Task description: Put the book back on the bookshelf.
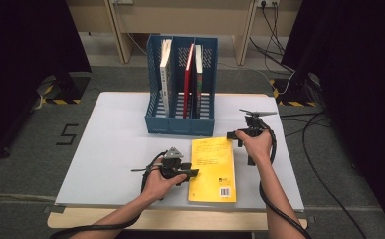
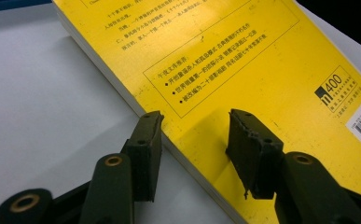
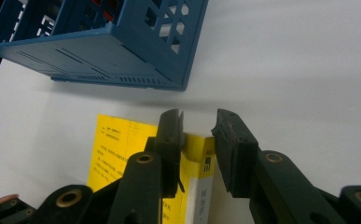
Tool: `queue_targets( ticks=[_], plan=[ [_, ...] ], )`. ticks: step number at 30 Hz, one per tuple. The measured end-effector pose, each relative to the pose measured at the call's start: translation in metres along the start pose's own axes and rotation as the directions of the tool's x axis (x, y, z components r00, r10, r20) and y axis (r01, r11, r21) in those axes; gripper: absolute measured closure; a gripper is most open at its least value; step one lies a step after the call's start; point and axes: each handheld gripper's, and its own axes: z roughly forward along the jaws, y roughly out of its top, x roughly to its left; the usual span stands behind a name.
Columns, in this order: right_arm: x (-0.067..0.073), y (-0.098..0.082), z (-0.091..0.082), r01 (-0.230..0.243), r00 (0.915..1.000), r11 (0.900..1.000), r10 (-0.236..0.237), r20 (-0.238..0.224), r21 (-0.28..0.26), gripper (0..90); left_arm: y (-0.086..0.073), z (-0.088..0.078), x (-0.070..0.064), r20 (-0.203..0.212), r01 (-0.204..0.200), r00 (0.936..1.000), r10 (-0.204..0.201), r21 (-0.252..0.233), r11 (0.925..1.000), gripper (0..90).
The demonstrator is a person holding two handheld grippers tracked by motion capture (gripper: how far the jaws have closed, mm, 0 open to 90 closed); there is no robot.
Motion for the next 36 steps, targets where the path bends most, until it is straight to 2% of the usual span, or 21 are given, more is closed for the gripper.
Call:
queue_targets(
  ticks=[6, 13, 17, 18, 20, 25, 30, 36],
  plan=[
    [0.0069, 0.0048, -0.0081, 0.014, 0.9999, 1.000, -0.014, 0.009, -0.022, 71.7, 0.0049, 0.0048, 0.0001, 0.004, 0.006, 1.0000, -0.006, 0.009, 0.9999, 53.9],
    [0.0101, 0.0027, -0.0055, 0.028, 0.9995, 0.998, -0.029, -0.015, -0.051, 66.7, 0.0053, 0.0061, -0.0016, -0.008, -0.017, 0.9998, 0.017, 0.008, 0.9998, 54.0],
    [0.0058, 0.0008, -0.0032, 0.011, 0.9997, 1.000, -0.011, -0.023, -0.029, 64.6, 0.0051, 0.0064, -0.0023, -0.012, -0.024, 0.9996, 0.024, 0.006, 0.9997, 54.4],
    [0.0047, 0.0003, -0.0023, -0.007, 0.9991, 1.000, 0.006, -0.041, -0.015, 64.1, 0.0050, 0.0064, -0.0025, -0.013, -0.024, 0.9996, 0.024, 0.006, 0.9997, 54.3],
    [0.0038, -0.0011, -0.0014, -0.011, 0.9989, 1.000, 0.010, -0.046, -0.018, 63.4, 0.0048, 0.0065, -0.0029, -0.016, -0.023, 0.9996, 0.023, 0.005, 0.9997, 54.5],
    [0.0025, -0.0012, -0.0018, -0.002, 0.9983, 1.000, 0.001, -0.058, -0.013, 63.3, 0.0046, 0.0065, -0.0031, -0.017, -0.024, 0.9996, 0.024, 0.003, 0.9997, 54.4],
    [0.0030, -0.0012, -0.0016, 0.012, 0.9988, 1.000, -0.012, -0.048, -0.007, 63.0, 0.0043, 0.0066, -0.0033, -0.018, -0.027, 0.9995, 0.027, 0.001, 0.9996, 54.4],
    [0.0021, -0.0016, -0.0022, 0.001, 0.9987, 1.000, -0.001, -0.050, 0.000, 63.0, 0.0040, 0.0068, -0.0036, -0.020, -0.028, 0.9994, 0.028, -0.002, 0.9996, 54.3]
  ],
)
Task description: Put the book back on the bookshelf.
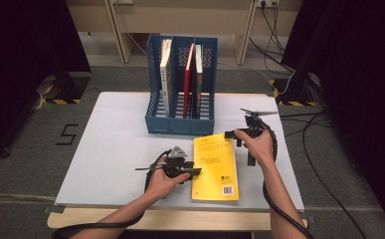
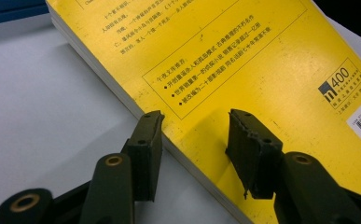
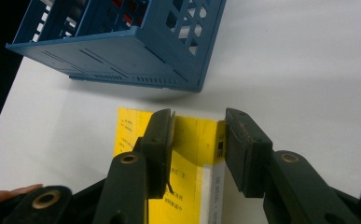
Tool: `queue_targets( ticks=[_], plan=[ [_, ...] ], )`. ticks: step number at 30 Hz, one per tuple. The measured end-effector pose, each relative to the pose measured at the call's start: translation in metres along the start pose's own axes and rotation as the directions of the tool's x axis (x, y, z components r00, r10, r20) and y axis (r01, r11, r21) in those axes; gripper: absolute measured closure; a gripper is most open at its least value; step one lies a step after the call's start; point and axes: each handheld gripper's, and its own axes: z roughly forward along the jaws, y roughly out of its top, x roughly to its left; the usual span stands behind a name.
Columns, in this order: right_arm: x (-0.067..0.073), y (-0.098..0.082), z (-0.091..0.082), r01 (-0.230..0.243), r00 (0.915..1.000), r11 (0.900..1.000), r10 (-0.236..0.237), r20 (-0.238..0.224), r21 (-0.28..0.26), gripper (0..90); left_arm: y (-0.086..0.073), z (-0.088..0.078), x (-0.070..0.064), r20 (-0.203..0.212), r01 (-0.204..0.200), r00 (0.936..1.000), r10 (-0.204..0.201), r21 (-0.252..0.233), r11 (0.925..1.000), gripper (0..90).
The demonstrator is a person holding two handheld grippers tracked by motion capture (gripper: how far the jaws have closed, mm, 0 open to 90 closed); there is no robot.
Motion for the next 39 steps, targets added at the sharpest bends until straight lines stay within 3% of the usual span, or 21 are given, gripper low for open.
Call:
queue_targets(
  ticks=[2, 15, 19, 39],
  plan=[
    [-0.0003, -0.0010, 0.0002, -0.022, 0.9997, 1.000, 0.022, -0.007, -0.008, 63.1, -0.0002, 0.0001, -0.0001, 0.000, 0.001, 1.0000, -0.001, -0.002, 1.0000, 54.2],
    [-0.0019, -0.0011, -0.0010, -0.042, 0.9989, 0.999, 0.042, -0.019, 0.005, 63.2, -0.0003, -0.0002, -0.0008, -0.003, -0.001, 1.0000, 0.001, 0.000, 1.0000, 54.0],
    [-0.0025, -0.0012, -0.0006, -0.053, 0.9973, 0.998, 0.054, -0.050, 0.020, 62.8, -0.0005, -0.0003, -0.0004, 0.000, 0.002, 1.0000, -0.002, -0.002, 1.0000, 54.0],
    [-0.0012, -0.0036, 0.0027, -0.038, 0.9984, 0.998, 0.040, -0.040, 0.046, 60.0, -0.0002, -0.0004, -0.0006, -0.004, -0.002, 1.0000, 0.002, 0.002, 1.0000, 54.0]
  ],
)
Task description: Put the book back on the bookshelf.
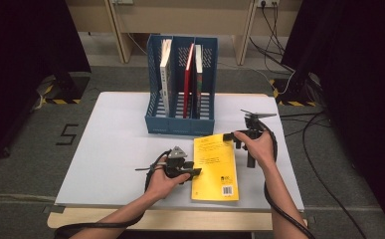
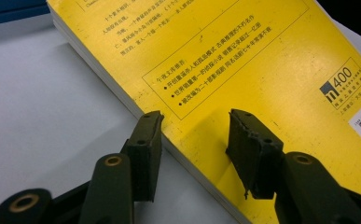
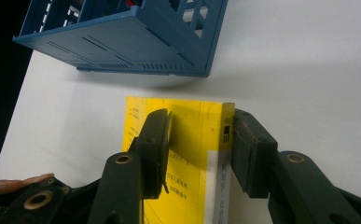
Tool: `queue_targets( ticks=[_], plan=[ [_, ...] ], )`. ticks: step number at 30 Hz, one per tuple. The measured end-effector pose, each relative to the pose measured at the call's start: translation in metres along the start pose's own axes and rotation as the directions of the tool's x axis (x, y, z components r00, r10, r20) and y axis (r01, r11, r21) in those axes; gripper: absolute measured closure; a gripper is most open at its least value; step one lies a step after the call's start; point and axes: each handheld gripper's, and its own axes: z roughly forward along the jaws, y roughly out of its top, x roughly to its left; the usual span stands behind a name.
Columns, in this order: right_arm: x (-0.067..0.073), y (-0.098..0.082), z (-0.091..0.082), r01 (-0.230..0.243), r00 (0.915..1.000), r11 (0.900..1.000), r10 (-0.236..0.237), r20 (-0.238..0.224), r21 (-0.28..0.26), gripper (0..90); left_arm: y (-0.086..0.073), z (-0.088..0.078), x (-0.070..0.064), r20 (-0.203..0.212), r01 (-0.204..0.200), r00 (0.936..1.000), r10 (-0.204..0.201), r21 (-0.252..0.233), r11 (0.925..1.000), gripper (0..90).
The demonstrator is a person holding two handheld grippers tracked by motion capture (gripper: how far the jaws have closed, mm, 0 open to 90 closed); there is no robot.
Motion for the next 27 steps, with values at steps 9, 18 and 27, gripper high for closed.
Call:
queue_targets(
  ticks=[9, 18, 27],
  plan=[
    [0.0023, -0.0007, 0.0017, 0.020, 0.9996, 0.999, -0.020, -0.020, 0.033, 59.3, -0.0004, -0.0002, 0.0002, 0.002, 0.006, 1.0000, -0.006, -0.005, 1.0000, 53.8],
    [0.0024, -0.0007, 0.0002, 0.048, 0.9984, 0.997, -0.046, -0.034, 0.063, 59.5, -0.0010, -0.0003, 0.0002, 0.002, 0.008, 1.0000, -0.008, -0.009, 0.9999, 53.9],
    [0.0013, -0.0038, 0.0062, 0.067, 0.9956, 0.991, -0.059, -0.073, 0.114, 60.0, -0.0017, -0.0007, 0.0000, -0.002, 0.005, 1.0000, -0.005, -0.026, 0.9996, 53.8]
  ],
)
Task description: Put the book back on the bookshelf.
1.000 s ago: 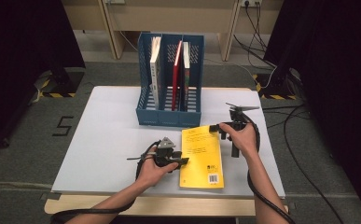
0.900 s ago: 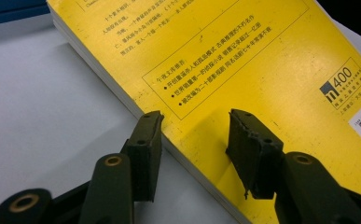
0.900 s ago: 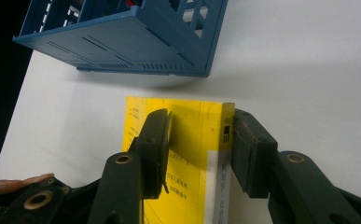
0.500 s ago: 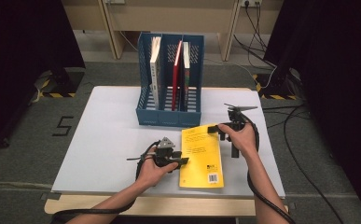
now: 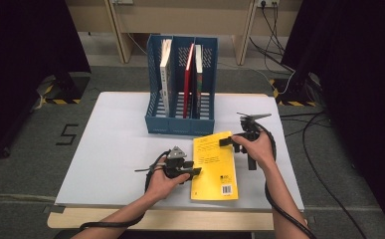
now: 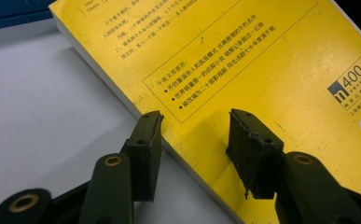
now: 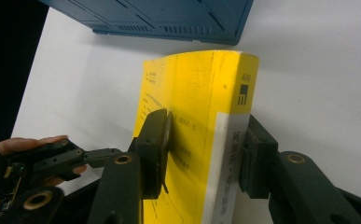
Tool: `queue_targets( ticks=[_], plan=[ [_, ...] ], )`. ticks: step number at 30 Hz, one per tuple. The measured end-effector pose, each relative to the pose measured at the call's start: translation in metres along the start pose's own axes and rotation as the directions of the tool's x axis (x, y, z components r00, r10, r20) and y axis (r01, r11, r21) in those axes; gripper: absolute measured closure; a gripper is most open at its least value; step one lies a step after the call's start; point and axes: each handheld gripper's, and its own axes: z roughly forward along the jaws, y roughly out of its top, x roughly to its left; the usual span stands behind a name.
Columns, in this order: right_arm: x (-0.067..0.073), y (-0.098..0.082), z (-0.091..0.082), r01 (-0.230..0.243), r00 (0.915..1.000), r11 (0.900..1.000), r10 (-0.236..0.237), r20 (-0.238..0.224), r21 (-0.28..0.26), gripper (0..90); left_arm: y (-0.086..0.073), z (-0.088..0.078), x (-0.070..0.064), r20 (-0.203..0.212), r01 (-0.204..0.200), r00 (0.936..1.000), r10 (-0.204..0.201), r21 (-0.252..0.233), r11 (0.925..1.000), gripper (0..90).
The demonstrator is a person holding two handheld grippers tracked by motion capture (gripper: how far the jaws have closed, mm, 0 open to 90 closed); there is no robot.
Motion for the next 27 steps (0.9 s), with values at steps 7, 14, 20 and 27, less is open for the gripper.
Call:
queue_targets(
  ticks=[7, 14, 20, 27],
  plan=[
    [0.000, 0.001, 0.000, -0.007, 0.9999, 1.000, 0.007, -0.009, 0.000, 62.4, 0.001, 0.000, 0.000, -0.002, 0.002, 1.0000, -0.002, 0.004, 1.0000, 53.7],
    [0.001, 0.001, -0.001, -0.021, 0.9992, 1.000, 0.022, -0.033, 0.011, 67.2, 0.000, -0.001, 0.000, -0.006, 0.000, 1.0000, 0.000, 0.006, 1.0000, 53.7],
    [0.008, 0.003, -0.005, -0.030, 0.9967, 0.999, 0.031, -0.075, 0.021, 74.6, 0.000, -0.003, 0.002, 0.001, 0.002, 1.0000, -0.002, 0.003, 1.0000, 53.5],
    [0.014, 0.002, -0.011, -0.031, 0.9956, 0.999, 0.032, -0.089, 0.012, 75.3, 0.002, -0.016, 0.005, 0.007, 0.021, 0.9998, -0.021, -0.037, 0.9991, 51.3]
  ],
)
